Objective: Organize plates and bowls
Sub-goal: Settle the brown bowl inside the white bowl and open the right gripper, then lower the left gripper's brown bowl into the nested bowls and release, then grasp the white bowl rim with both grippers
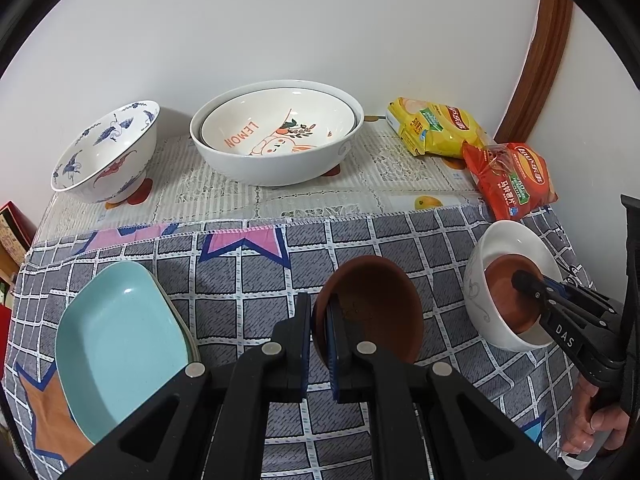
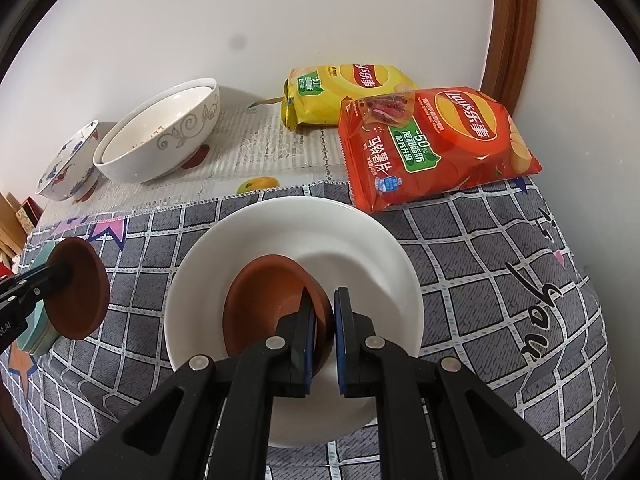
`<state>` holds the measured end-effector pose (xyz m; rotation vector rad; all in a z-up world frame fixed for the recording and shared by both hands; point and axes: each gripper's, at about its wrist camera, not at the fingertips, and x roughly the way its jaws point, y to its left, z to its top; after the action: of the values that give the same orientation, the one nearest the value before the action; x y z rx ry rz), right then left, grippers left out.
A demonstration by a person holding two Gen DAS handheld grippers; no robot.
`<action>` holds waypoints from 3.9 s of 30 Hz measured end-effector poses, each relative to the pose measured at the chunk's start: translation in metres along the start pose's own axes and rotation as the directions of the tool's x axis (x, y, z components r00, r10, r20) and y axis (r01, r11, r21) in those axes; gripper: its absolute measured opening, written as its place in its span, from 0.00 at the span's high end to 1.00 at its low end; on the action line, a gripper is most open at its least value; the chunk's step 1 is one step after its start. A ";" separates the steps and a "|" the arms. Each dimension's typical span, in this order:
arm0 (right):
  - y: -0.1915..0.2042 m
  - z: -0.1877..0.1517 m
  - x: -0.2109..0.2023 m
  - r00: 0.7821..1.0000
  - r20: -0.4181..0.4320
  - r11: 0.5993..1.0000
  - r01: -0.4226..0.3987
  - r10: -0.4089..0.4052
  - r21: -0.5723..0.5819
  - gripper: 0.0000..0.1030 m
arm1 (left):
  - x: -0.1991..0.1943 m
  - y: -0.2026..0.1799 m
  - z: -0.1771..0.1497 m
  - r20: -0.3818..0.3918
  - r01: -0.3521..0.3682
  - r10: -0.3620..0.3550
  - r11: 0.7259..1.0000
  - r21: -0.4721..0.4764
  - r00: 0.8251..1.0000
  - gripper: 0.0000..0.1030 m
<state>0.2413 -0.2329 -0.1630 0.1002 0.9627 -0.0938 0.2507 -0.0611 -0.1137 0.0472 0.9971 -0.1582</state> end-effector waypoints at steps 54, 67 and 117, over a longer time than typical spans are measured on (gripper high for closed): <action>0.009 0.002 -0.017 0.996 -0.025 0.988 0.081 -0.085 -0.134 0.73 | -0.016 -0.023 0.003 0.012 0.040 -0.041 0.999 0.030 0.999 0.92; -0.050 -0.006 -0.090 0.995 0.090 0.999 0.045 -0.043 -0.020 0.62 | -0.038 -0.076 0.015 0.032 0.117 -0.118 0.992 0.048 0.992 0.92; -0.097 -0.044 -0.077 0.994 0.061 0.996 0.084 -0.087 0.043 0.55 | 0.043 -0.112 0.012 -0.093 0.212 -0.216 0.976 -0.050 0.972 0.91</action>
<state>0.1495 -0.3204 -0.1286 0.0924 0.9021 -0.1939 0.2669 -0.1779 -0.1396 -0.0900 1.1026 -0.3368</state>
